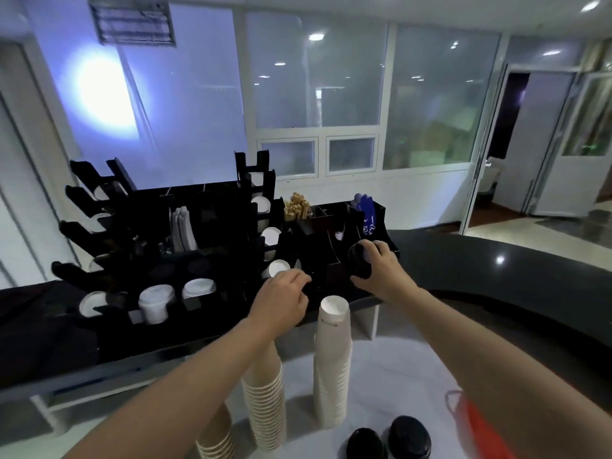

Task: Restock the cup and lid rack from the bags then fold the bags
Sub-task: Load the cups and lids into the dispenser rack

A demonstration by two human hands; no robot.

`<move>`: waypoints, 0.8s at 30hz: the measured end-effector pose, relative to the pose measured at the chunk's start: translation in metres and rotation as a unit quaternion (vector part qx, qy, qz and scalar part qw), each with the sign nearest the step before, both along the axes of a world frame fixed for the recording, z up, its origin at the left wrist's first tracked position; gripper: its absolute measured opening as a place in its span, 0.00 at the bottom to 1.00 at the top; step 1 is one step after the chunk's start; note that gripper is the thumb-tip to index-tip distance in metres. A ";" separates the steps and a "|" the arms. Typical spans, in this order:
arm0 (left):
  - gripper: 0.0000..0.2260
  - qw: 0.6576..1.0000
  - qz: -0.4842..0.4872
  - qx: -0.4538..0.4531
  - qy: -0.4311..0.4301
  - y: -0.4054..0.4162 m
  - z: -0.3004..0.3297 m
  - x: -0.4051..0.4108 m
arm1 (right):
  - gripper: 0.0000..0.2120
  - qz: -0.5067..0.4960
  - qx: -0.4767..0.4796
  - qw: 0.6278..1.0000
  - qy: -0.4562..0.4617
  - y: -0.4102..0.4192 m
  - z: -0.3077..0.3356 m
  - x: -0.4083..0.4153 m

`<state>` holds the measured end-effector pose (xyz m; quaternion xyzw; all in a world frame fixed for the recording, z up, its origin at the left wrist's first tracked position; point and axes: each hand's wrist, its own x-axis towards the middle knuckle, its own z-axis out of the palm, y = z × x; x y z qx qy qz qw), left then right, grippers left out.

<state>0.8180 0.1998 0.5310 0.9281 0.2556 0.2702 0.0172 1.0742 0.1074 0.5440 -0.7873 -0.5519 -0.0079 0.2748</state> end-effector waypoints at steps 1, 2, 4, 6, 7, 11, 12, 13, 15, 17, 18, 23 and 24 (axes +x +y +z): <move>0.20 1.000 0.015 -0.004 0.015 0.007 0.001 0.006 | 0.42 0.021 -0.005 1.000 -0.003 0.012 0.002 0.006; 0.21 0.999 0.028 -0.005 0.033 0.015 0.003 0.013 | 0.43 0.044 -0.008 0.999 -0.008 0.024 0.004 0.012; 0.24 0.997 0.047 0.000 0.068 0.028 0.002 0.025 | 0.43 0.088 -0.011 0.996 -0.018 0.049 0.007 0.021; 0.26 0.992 0.061 -0.004 0.106 0.038 -0.001 0.034 | 0.42 0.124 -0.020 0.992 -0.028 0.075 0.007 0.028; 0.27 0.990 0.068 -0.007 0.123 0.043 -0.004 0.038 | 0.42 0.138 -0.026 0.989 -0.036 0.088 0.006 0.031; 0.29 0.981 0.086 -0.013 0.172 0.059 -0.010 0.046 | 0.41 0.185 -0.056 0.978 -0.074 0.135 -0.003 0.039; 0.29 0.981 0.090 -0.012 0.174 0.062 -0.011 0.047 | 0.42 0.186 -0.066 0.976 -0.086 0.146 -0.006 0.040; 0.29 0.981 0.093 -0.012 0.171 0.063 -0.012 0.048 | 0.42 0.180 -0.076 0.975 -0.102 0.155 -0.009 0.041; 0.29 0.982 0.096 -0.010 0.161 0.064 -0.015 0.049 | 0.43 0.162 -0.084 0.974 -0.134 0.171 -0.015 0.043; 0.27 0.984 0.095 -0.003 0.149 0.063 -0.017 0.050 | 0.42 0.161 -0.084 0.969 -0.167 0.183 -0.024 0.045; 0.26 0.986 0.093 0.001 0.140 0.063 -0.018 0.050 | 0.42 0.166 -0.083 0.964 -0.188 0.188 -0.029 0.046; 0.23 0.992 0.083 0.007 0.093 0.062 -0.018 0.054 | 0.40 0.173 -0.142 0.931 -0.288 0.199 -0.056 0.044; 0.21 0.993 0.080 0.008 0.086 0.061 -0.018 0.055 | 0.38 0.176 -0.164 0.922 -0.303 0.198 -0.061 0.041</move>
